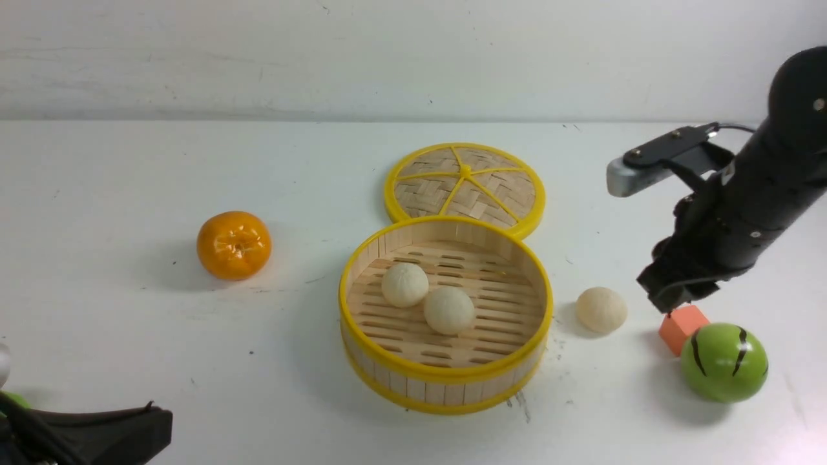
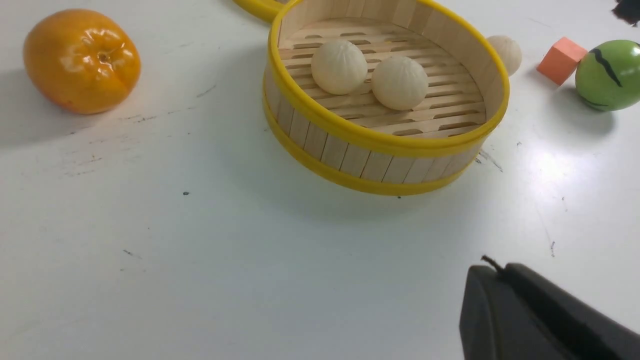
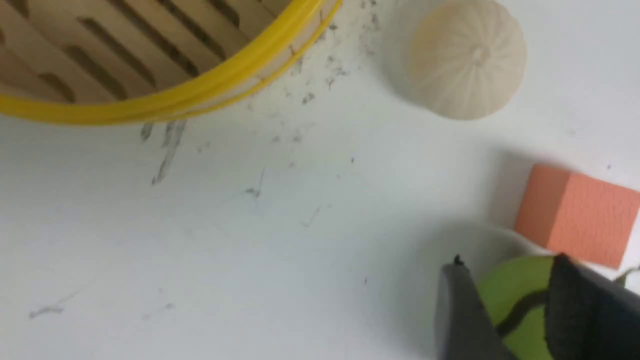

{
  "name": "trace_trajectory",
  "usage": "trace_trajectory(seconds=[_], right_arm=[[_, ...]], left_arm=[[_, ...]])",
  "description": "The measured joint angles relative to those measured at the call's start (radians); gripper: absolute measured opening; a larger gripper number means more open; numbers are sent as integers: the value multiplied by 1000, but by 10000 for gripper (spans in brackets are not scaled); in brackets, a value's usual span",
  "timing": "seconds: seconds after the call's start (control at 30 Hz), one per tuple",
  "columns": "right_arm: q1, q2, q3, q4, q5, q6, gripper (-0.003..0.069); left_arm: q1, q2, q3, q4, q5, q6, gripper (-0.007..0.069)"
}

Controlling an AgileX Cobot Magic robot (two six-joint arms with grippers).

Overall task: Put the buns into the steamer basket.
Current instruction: Use the right arm to grab a steamed stuffed bun, then use the right arm to put the steamed stuffed bun into the steamer

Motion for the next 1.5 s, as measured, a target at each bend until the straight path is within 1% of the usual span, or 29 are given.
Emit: trace_trajectory(seconds=[0.03, 0.07, 0.13, 0.23, 0.37, 0.43, 0.47, 0.53, 0.57, 0.63, 0.67, 0.7, 0.73, 0.8, 0.83, 0.87, 0.9, 0.93, 0.97, 1.07, 1.1, 1.17, 1.2, 1.27, 1.33, 1.5], right_arm=[[0, 34, 0, 0, -56, 1, 387], [0, 38, 0, 0, -62, 2, 407], [0, 73, -2, 0, -115, 2, 496], [0, 146, -31, 1, -158, 2, 575], [0, 221, -76, 2, -168, 2, 575], [0, 283, -120, 16, -172, 4, 541], [0, 292, -125, 16, -172, 4, 538], [0, 341, -157, 39, -173, 4, 485], [0, 341, -157, 39, -173, 4, 485], [1, 378, -182, 51, -163, 4, 408], [1, 378, -184, 51, -163, 4, 401], [2, 382, -192, 50, -158, 4, 368], [2, 382, -206, 49, -148, 4, 298], [2, 382, -230, 47, -125, 4, 188], [2, 382, -250, 46, -104, 4, 121], [3, 382, -259, 46, -95, 4, 97], [6, 381, -315, 46, -46, 5, 28], [7, 381, -315, 46, -46, 5, 25], [12, 374, -375, 48, 4, 5, 20], [26, 348, -450, 62, 69, 5, 20], [40, 327, -504, 87, 113, 5, 20], [52, 314, -541, 116, 141, 5, 20], [70, 301, -576, 163, 167, 5, 20], [99, 298, -595, 220, 176, 4, 20], [124, 308, -598, 245, 175, -4, 20], [187, 393, -598, 247, 135, -17, 43]], left_arm=[[0, 0, 0, 0, 0, 0, 4], [0, 0, 0, 0, 0, 0, 4], [0, 0, 0, 0, 0, 0, 4], [0, 0, 0, 0, 0, 0, 4], [0, 0, 0, 0, 0, 0, 8], [0, 0, 0, 0, 0, 0, 11], [0, 0, 0, 0, 0, 0, 12], [0, 0, 0, 0, 0, 0, 15], [0, 0, 0, 0, 0, 0, 15], [0, 0, 0, 0, 0, 0, 15], [0, 0, 0, 0, 0, 0, 15], [0, 0, 0, 0, 0, 0, 15], [0, 0, 0, 0, 0, 0, 15], [0, 0, 0, 0, 0, 0, 15], [0, 0, 0, 0, 0, 0, 15], [0, 0, 0, 0, 0, 0, 15], [0, 0, 0, 0, 0, 0, 16], [0, 0, 0, 0, 0, 0, 16], [0, 0, 0, 0, 0, 0, 16], [0, 0, 0, 0, 0, 0, 16], [0, 0, 0, 0, 0, 0, 16], [0, 0, 0, 0, 0, 0, 16], [0, 0, 0, 0, 0, 0, 17], [0, 0, 0, 0, 0, 0, 17], [0, 0, 0, 0, 0, 0, 17], [0, 0, 0, 0, 0, 0, 21]])
